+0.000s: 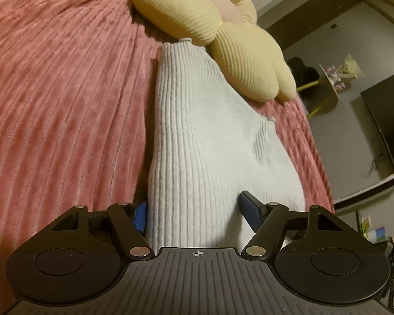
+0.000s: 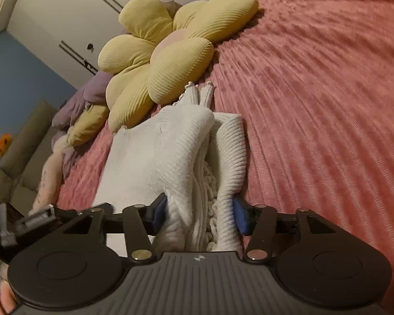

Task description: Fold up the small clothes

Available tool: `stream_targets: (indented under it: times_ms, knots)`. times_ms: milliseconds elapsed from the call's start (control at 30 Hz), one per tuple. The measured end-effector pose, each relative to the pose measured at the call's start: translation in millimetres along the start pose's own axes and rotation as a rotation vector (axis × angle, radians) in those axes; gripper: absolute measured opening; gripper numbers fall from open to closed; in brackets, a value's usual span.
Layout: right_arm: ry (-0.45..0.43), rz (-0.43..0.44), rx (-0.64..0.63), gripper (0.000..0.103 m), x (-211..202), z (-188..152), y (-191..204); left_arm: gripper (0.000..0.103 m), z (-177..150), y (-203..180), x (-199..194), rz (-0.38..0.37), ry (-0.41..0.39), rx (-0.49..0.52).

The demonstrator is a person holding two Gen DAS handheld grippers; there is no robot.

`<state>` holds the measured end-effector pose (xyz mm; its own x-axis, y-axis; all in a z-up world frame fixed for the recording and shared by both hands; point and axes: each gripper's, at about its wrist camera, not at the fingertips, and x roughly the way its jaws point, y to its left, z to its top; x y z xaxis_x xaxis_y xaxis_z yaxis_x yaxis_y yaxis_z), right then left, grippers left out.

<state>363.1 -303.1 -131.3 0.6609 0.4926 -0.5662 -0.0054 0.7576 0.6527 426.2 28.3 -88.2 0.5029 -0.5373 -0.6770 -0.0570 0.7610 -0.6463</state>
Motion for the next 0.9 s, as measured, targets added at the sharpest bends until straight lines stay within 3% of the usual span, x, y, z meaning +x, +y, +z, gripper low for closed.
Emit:
stream_targets:
  times_ms: [33, 133, 233, 300, 367, 467, 600, 667, 700, 767, 800, 900]
  knots:
    - [-0.004, -0.001, 0.001, 0.053, 1, 0, 1, 0.054, 1, -1, -1, 0.012, 0.001, 0.007]
    - [-0.013, -0.007, -0.003, 0.042, 0, -1, 5, 0.042, 4, -3, -10, 0.001, -0.004, 0.012]
    - [-0.02, 0.02, 0.032, 0.038, -4, 0, 12, 0.04, 7, -5, -31, -0.04, -0.023, -0.01]
    - [-0.012, 0.1, 0.079, 0.036, -7, 0, 16, 0.04, 8, -10, -54, -0.038, -0.065, 0.013]
    - [0.016, 0.17, 0.105, 0.036, -4, -5, 24, 0.04, 4, -12, -78, 0.024, -0.1, 0.062]
    - [0.057, 0.192, 0.038, 0.036, 3, -23, 45, 0.042, -9, -5, -103, 0.114, -0.094, 0.119]
    - [0.065, 0.089, -0.077, 0.047, 2, -49, 65, 0.045, -28, 11, -132, 0.288, -0.132, 0.202]
    - [0.0, 0.028, -0.133, 0.049, -11, -53, 75, 0.05, -33, 12, -146, 0.346, -0.203, 0.23]
    - [-0.048, -0.005, -0.158, 0.049, -19, -53, 81, 0.057, -34, 10, -151, 0.365, -0.243, 0.234]
    - [-0.16, -0.093, -0.237, 0.05, -34, -54, 103, 0.074, -33, 6, -155, 0.346, -0.31, 0.211]
    - [-0.191, -0.116, -0.269, 0.05, -35, -54, 115, 0.088, -30, 3, -151, 0.336, -0.322, 0.194]
    - [-0.202, -0.133, -0.366, 0.048, -17, -57, 155, 0.09, -22, -2, -128, 0.39, -0.349, 0.166]
